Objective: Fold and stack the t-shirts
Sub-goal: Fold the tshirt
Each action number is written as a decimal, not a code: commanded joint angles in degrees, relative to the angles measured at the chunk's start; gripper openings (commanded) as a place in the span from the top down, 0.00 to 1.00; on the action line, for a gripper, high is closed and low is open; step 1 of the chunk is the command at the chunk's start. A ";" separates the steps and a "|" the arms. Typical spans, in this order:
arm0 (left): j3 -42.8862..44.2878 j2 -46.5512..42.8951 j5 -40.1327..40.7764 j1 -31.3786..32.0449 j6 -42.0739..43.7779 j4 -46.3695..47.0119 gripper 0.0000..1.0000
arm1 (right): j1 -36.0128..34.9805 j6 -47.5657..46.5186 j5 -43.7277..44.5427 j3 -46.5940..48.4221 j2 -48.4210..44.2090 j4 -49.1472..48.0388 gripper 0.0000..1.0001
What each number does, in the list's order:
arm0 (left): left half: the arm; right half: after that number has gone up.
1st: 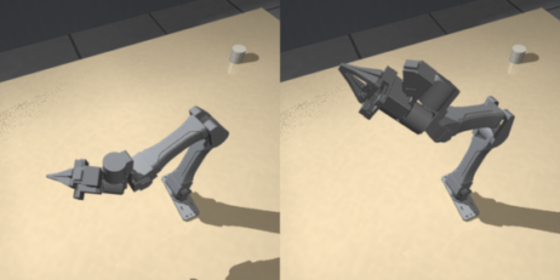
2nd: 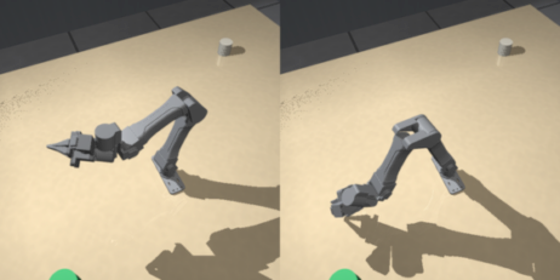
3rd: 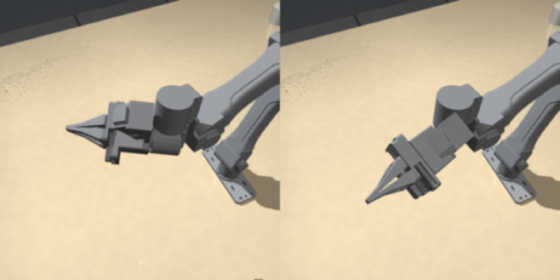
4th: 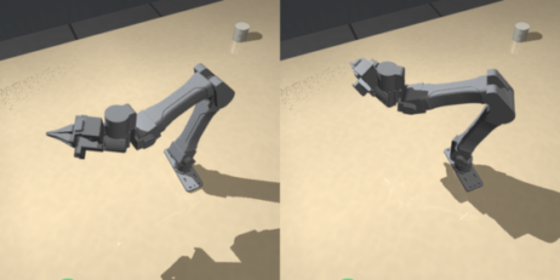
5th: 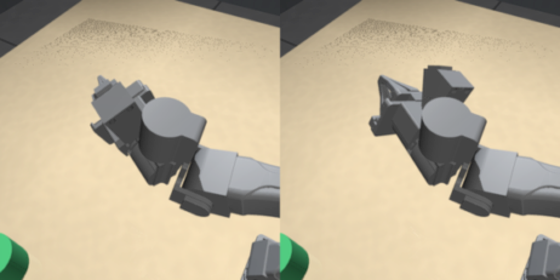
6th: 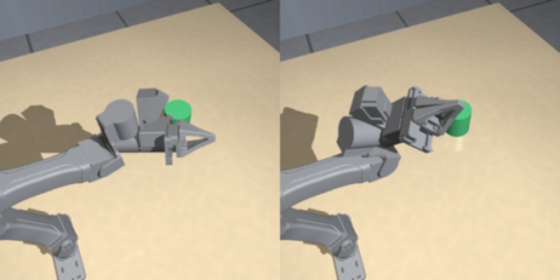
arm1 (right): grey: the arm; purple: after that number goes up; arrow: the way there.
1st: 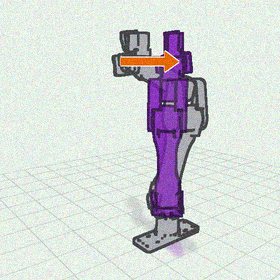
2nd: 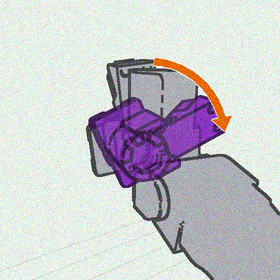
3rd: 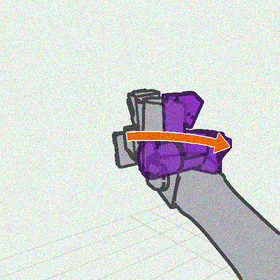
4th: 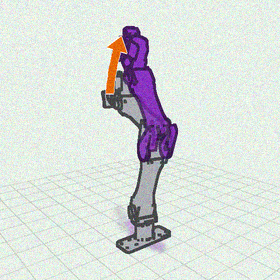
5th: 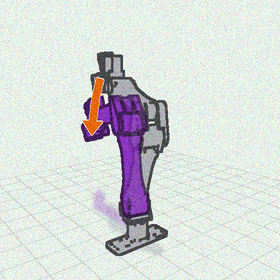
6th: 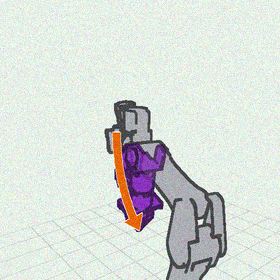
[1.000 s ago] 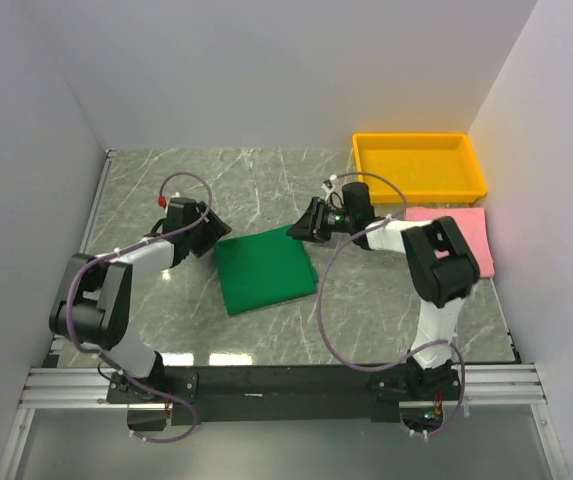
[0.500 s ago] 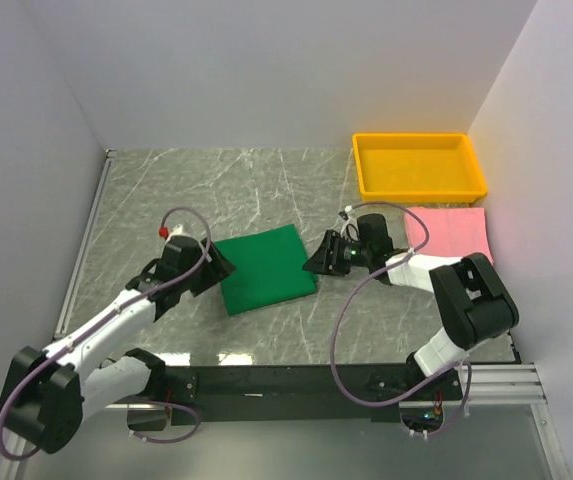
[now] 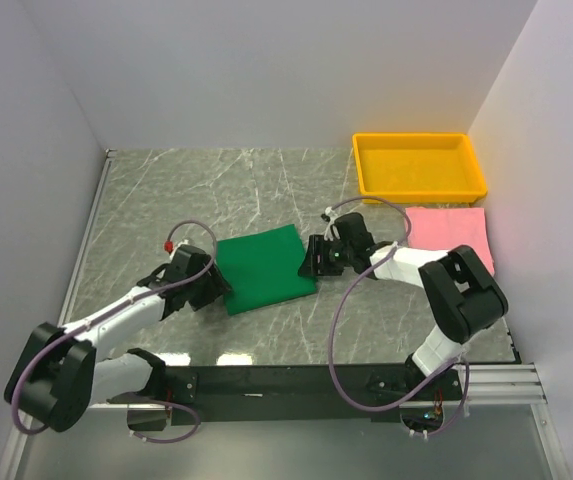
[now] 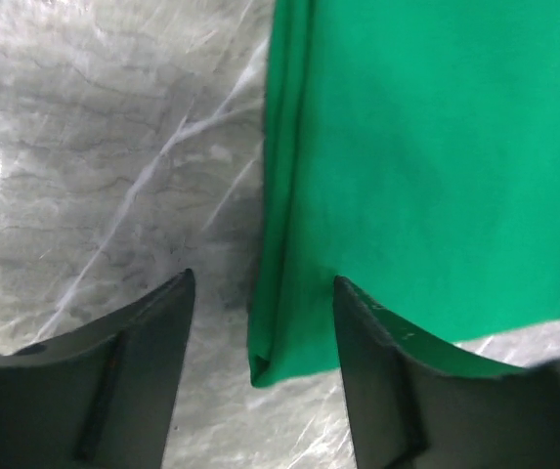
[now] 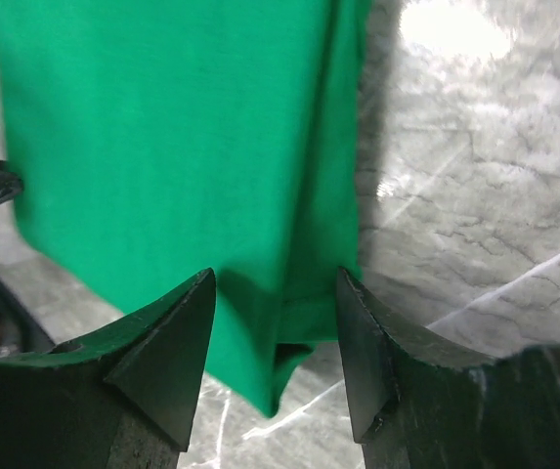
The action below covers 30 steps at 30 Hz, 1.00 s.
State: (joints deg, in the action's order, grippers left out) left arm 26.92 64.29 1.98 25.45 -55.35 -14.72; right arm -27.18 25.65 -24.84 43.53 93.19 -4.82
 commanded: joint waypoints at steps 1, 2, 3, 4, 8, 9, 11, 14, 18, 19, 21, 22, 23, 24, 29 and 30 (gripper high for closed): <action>0.95 2.76 -1.27 0.21 -0.28 3.82 0.38 | -1.82 -1.65 3.39 2.70 1.82 2.17 0.41; 0.51 3.38 -1.45 0.21 -0.37 4.34 0.40 | -2.26 -1.57 3.57 3.05 1.91 2.70 0.41; 0.33 4.43 -2.32 0.21 -0.63 5.22 0.43 | -2.53 -1.39 3.57 3.14 2.00 3.75 0.42; 0.07 4.79 -2.68 0.30 -0.72 5.66 0.44 | -2.70 -1.13 3.40 3.23 2.26 4.11 0.43; -1.25 5.93 -3.65 0.30 -1.51 6.72 0.59 | -3.06 1.50 -0.98 1.92 2.35 3.59 0.54; -1.43 6.02 -4.17 0.30 -1.60 6.90 0.66 | -3.14 2.64 -1.70 1.56 2.35 2.98 0.57; -1.87 6.19 -4.00 0.21 -1.78 6.99 0.73 | -2.97 3.79 -2.93 0.34 2.17 2.19 0.63; -1.43 6.63 -2.77 -0.23 -1.60 4.80 0.93 | -2.27 6.16 -5.04 -1.24 2.00 0.87 0.74; -2.30 5.94 -2.59 -4.34 -0.55 2.77 0.99 | 0.27 11.77 -10.74 -5.02 3.14 -4.82 0.88; -3.00 5.76 -3.12 -5.23 -0.37 2.59 0.99 | 0.81 12.66 -11.63 -6.69 3.40 -6.07 0.90; -3.36 5.32 -3.56 -6.81 0.16 2.16 0.99 | 1.60 15.46 -13.12 -8.19 4.80 -10.09 0.91; -3.54 5.32 -3.73 -6.91 0.24 2.24 0.99 | 2.21 16.35 -15.22 -8.89 5.51 -11.77 0.92; -3.89 5.40 -4.26 -6.91 0.33 2.33 0.99 | 2.39 17.32 -16.19 -10.03 6.21 -13.44 0.93; -3.98 5.67 -4.70 -6.91 0.33 2.85 0.99 | 2.48 18.81 -16.90 -10.39 7.96 -15.98 0.93; -3.63 6.64 -5.23 -7.00 0.42 2.16 0.98 | 3.01 20.05 -17.00 -11.71 10.35 -17.60 0.80; -3.54 6.20 -4.71 -7.00 0.60 1.63 0.98 | 3.10 19.18 -16.39 -11.89 9.48 -15.85 0.77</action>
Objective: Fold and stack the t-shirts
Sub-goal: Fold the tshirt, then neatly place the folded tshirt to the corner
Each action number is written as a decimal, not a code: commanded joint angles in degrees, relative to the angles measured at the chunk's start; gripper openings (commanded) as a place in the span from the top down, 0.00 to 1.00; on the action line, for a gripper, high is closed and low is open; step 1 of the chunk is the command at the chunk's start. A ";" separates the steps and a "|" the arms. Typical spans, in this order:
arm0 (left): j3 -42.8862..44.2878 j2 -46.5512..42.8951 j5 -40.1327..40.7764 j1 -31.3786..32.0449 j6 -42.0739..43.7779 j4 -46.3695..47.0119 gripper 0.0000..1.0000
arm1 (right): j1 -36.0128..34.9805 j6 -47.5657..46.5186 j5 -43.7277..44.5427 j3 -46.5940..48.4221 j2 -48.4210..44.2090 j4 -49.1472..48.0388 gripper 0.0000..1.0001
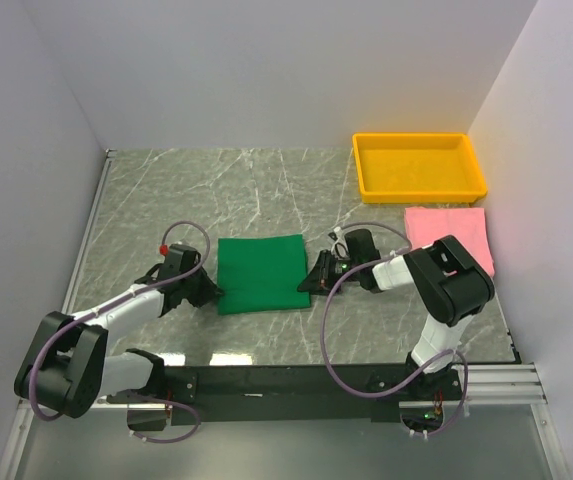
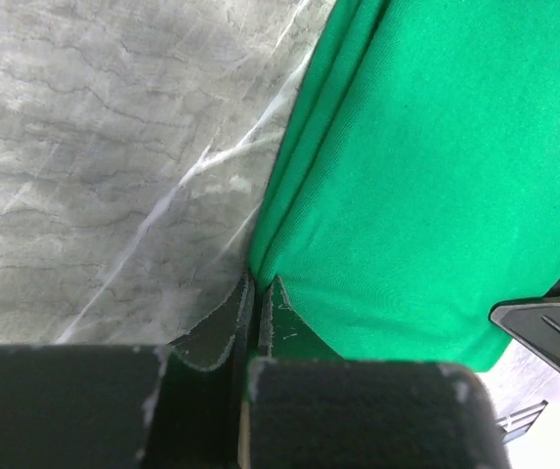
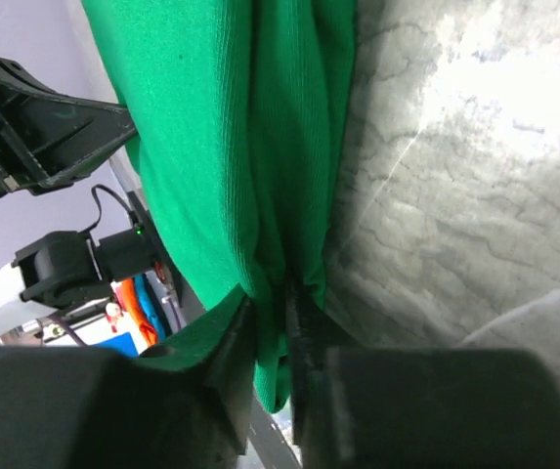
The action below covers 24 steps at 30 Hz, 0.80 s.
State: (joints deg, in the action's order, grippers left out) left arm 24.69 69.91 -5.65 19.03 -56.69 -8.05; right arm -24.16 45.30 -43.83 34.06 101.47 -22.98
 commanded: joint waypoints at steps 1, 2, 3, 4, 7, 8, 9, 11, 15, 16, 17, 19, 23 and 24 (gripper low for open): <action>-1.13 0.32 3.19 -0.57 2.02 -6.00 0.97 | 0.25 -1.17 3.57 -2.42 0.58 3.72 0.75; -0.96 -0.64 3.54 -0.57 1.93 -6.53 0.96 | 0.60 -2.40 5.32 -2.68 -0.13 5.04 0.69; -0.87 -1.17 4.41 -0.57 2.02 -6.97 0.96 | 0.78 -2.93 6.03 -2.86 -1.61 7.23 0.66; -0.78 -1.61 4.77 -0.57 1.93 -7.50 0.95 | 1.04 -3.46 6.56 -3.12 -2.32 8.21 0.63; -0.08 -3.37 5.47 -0.57 1.93 -9.52 0.89 | 1.31 -5.39 8.06 -3.30 -4.61 11.55 0.56; 0.71 -4.25 5.47 -0.57 2.10 -10.83 0.85 | 1.31 -5.92 8.24 -3.30 -5.31 11.99 0.55; 1.15 -4.86 5.56 -0.57 2.19 -11.63 0.82 | 1.31 -6.18 8.67 -3.39 -6.71 12.87 0.54; 2.64 -7.05 7.93 -0.57 2.54 -13.56 0.71 | 1.22 -6.80 9.12 -3.13 -8.21 13.92 0.54; 5.72 -11.72 10.92 -0.48 3.42 -19.53 0.45 | 1.05 -8.64 9.03 -2.34 -13.04 17.26 0.54; 6.33 -12.68 11.36 -0.48 3.69 -20.33 0.42 | 1.05 -8.82 8.86 -2.16 -14.01 17.79 0.54; 7.47 -14.43 11.97 -0.39 4.47 -20.86 0.40 | 1.05 -9.26 9.11 -1.90 -15.06 18.41 0.54; 8.53 -15.94 11.98 0.39 5.44 -21.83 0.39 | 1.05 -9.88 10.08 -1.72 -18.32 20.78 0.53; 13.26 -16.48 15.04 7.93 8.60 -22.62 0.36 | 1.13 -12.86 17.36 -0.58 -23.41 26.93 0.48; 14.15 -15.86 16.62 12.39 9.31 -22.62 0.36 | 1.14 -13.13 18.34 -0.58 -24.90 28.68 0.46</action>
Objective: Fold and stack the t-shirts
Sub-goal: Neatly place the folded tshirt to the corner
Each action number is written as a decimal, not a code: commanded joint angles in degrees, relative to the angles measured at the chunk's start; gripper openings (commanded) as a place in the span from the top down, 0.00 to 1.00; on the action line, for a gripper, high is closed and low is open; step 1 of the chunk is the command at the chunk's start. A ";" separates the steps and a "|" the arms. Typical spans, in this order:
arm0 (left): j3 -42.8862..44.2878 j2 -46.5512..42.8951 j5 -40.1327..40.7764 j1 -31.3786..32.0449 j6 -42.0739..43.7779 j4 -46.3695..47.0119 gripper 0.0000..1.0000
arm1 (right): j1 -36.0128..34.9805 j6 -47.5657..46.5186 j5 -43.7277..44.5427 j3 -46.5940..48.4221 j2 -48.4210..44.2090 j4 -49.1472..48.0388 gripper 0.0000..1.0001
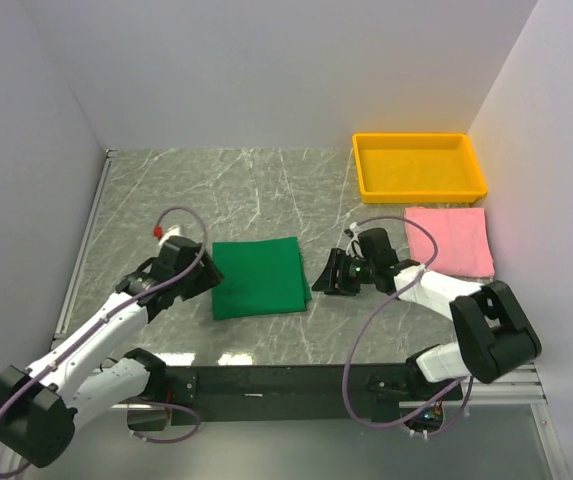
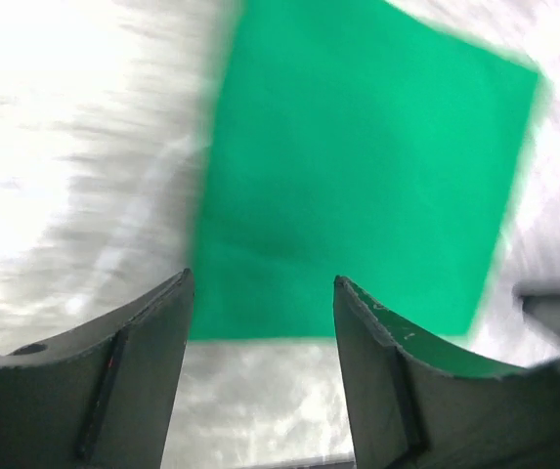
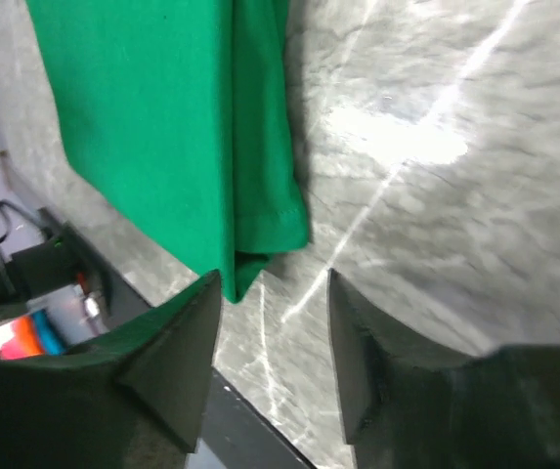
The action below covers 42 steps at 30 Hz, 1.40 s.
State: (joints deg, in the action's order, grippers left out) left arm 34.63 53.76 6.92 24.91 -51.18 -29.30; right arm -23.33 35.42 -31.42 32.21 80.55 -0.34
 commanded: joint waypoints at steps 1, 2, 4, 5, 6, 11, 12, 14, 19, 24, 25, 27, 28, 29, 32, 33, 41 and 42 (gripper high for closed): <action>5.96 1.08 4.59 8.56 4.41 -1.46 0.35 | 0.39 -3.43 6.54 1.45 -4.70 6.66 0.43; 6.84 3.09 5.29 10.41 5.03 -1.55 0.36 | 0.39 -3.60 6.89 1.54 -5.05 7.10 0.43; 9.04 5.56 6.26 15.86 6.43 -0.76 0.37 | 0.39 -3.43 7.16 1.72 -5.84 7.81 0.41; 9.75 8.18 6.79 17.70 6.96 0.02 0.37 | 0.48 -3.08 7.34 1.72 -6.02 7.90 0.41; 10.45 9.51 7.32 21.38 7.40 0.64 0.38 | 0.48 -2.90 8.03 1.72 -6.28 8.25 0.41; 18.00 21.09 13.29 32.47 12.48 3.45 0.41 | 2.06 -0.80 11.12 0.76 -6.81 9.92 0.40; 19.49 22.95 14.08 35.79 13.64 3.98 0.42 | 2.41 -0.53 11.12 0.40 -6.99 9.92 0.40; 24.05 28.91 17.67 38.89 16.88 4.34 0.43 | 4.08 0.00 10.59 -0.82 -7.25 9.74 0.39; 33.90 40.97 24.98 46.10 22.61 2.94 0.44 | 8.12 0.62 6.82 -4.16 -8.48 8.08 0.37; 38.05 49.94 29.46 49.36 26.91 1.44 0.45 | 11.55 0.44 3.47 -6.01 -9.54 7.11 0.35; 38.40 50.74 29.99 49.54 27.36 1.44 0.45 | 11.82 0.35 3.12 -6.28 -9.63 6.93 0.35; 38.49 52.67 30.78 49.80 28.06 1.00 0.44 | 12.26 0.00 2.51 -6.37 -9.19 6.67 0.35; 38.49 53.20 31.66 49.80 28.15 0.82 0.44 | 12.43 0.00 2.24 -6.45 -8.93 6.49 0.35; 38.41 53.90 31.93 49.80 28.32 0.74 0.44 | 12.35 -0.17 2.07 -6.45 -8.57 6.32 0.35; 37.44 54.79 32.19 49.80 28.50 1.08 0.44 | 12.52 0.26 0.84 -6.80 -7.70 4.91 0.35; 37.00 54.96 32.19 49.80 28.59 1.87 0.44 | 12.52 0.44 0.40 -6.98 -7.00 3.95 0.35; 33.66 55.41 32.45 49.89 27.27 3.72 0.72 | 12.52 4.03 -5.48 -8.65 -2.17 -4.22 0.35; 33.48 55.14 32.63 49.80 27.10 3.98 0.76 | 12.52 4.57 -6.28 -8.74 -1.55 -6.41 0.35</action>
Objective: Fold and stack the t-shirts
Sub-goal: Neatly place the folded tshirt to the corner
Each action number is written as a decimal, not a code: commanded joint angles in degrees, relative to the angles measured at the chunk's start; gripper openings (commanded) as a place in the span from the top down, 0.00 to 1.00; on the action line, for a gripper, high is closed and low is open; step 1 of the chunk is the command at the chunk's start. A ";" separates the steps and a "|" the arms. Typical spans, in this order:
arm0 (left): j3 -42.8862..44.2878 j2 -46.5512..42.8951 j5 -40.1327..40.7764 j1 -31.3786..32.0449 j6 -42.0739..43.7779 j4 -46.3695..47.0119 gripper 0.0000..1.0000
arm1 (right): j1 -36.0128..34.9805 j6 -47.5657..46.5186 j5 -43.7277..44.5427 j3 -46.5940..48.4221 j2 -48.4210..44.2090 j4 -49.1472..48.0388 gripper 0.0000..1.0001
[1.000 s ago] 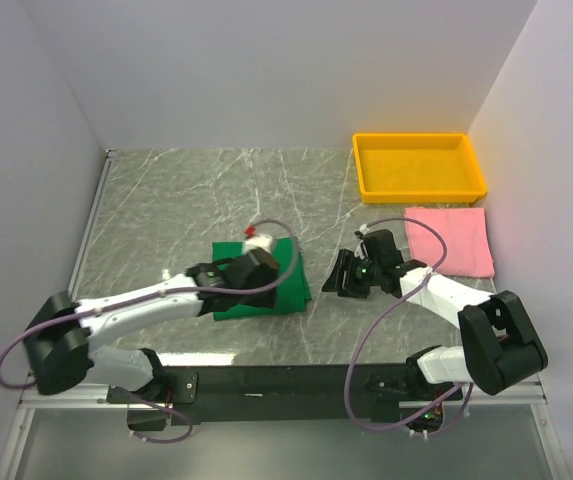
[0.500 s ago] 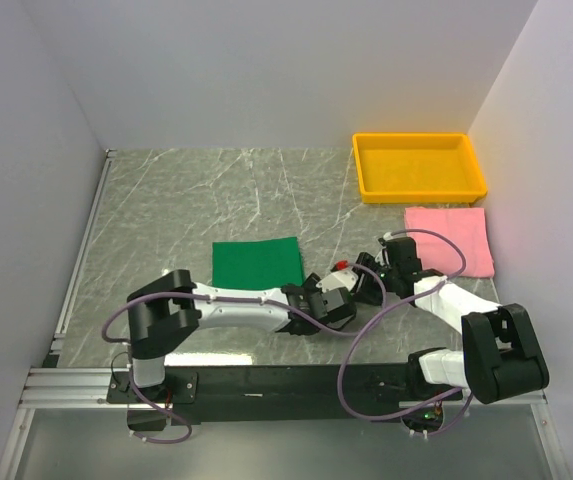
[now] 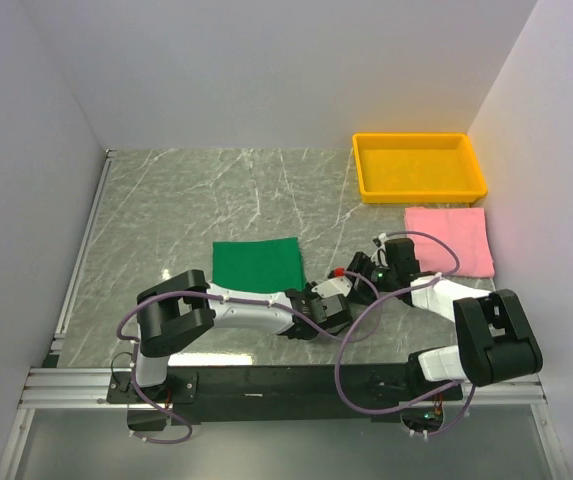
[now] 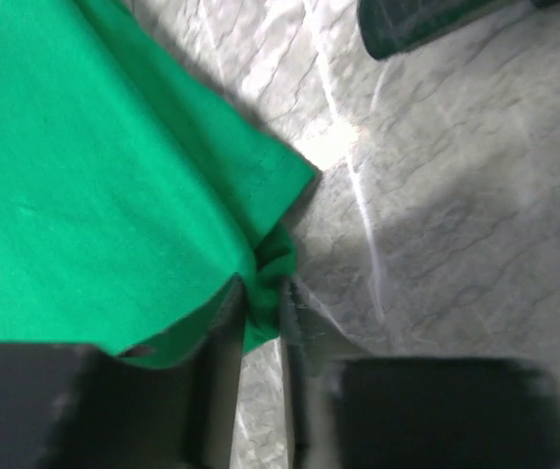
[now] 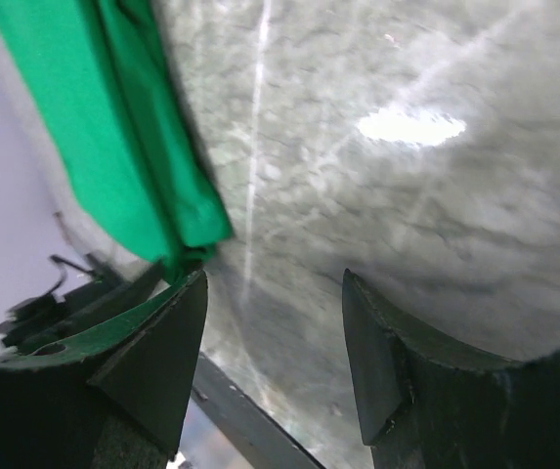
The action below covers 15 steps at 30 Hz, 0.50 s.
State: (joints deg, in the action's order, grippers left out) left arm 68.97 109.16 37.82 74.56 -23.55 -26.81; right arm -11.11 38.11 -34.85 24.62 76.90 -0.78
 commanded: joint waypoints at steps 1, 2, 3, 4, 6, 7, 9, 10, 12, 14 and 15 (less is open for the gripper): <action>-1.46 -0.62 1.73 0.14 -0.88 1.84 0.81 | 0.22 2.40 -3.64 -1.50 2.72 -7.30 0.35; -1.82 -1.49 1.64 0.23 -0.88 2.11 0.88 | 0.13 4.06 -4.95 -1.68 3.86 -8.53 0.35; -2.08 -1.93 1.55 0.23 -1.06 2.37 0.90 | 0.04 4.95 -5.49 -1.86 4.39 -11.15 0.35; -2.69 -2.46 1.55 0.14 -1.15 2.72 0.91 | -0.13 5.74 -6.01 -2.12 4.92 -12.40 0.35; -3.40 -3.95 1.20 0.06 -1.23 3.86 0.95 | -1.27 7.85 -6.55 -1.95 6.50 -15.29 0.35; -4.01 -4.48 1.20 0.05 -1.41 4.13 0.95 | -1.89 9.25 -6.46 -1.77 7.11 -16.27 0.35; -4.37 -5.63 1.03 0.14 -1.58 4.83 0.95 | -3.99 10.93 -6.72 -1.51 8.96 -19.50 0.35; -4.81 -5.98 1.11 0.14 -1.67 5.01 0.96 | -4.70 11.72 -6.81 -1.07 9.75 -20.57 0.35; -5.16 -7.03 1.20 0.05 -2.02 5.36 0.96 | -7.41 14.01 -6.29 -0.46 12.12 -22.94 0.35; -5.42 -7.73 1.11 -0.12 -2.38 5.36 0.96 | -9.44 15.68 -5.40 0.77 14.92 -24.27 0.35; -5.25 -8.00 1.03 -0.03 -2.55 4.84 0.96 | -11.37 16.38 -5.49 1.21 15.99 -26.01 0.35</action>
State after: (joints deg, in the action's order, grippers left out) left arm 63.94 104.31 38.41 74.54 -24.80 -23.07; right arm -18.83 51.24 -41.76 24.40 89.21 -21.63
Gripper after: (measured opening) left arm 0.079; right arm 0.646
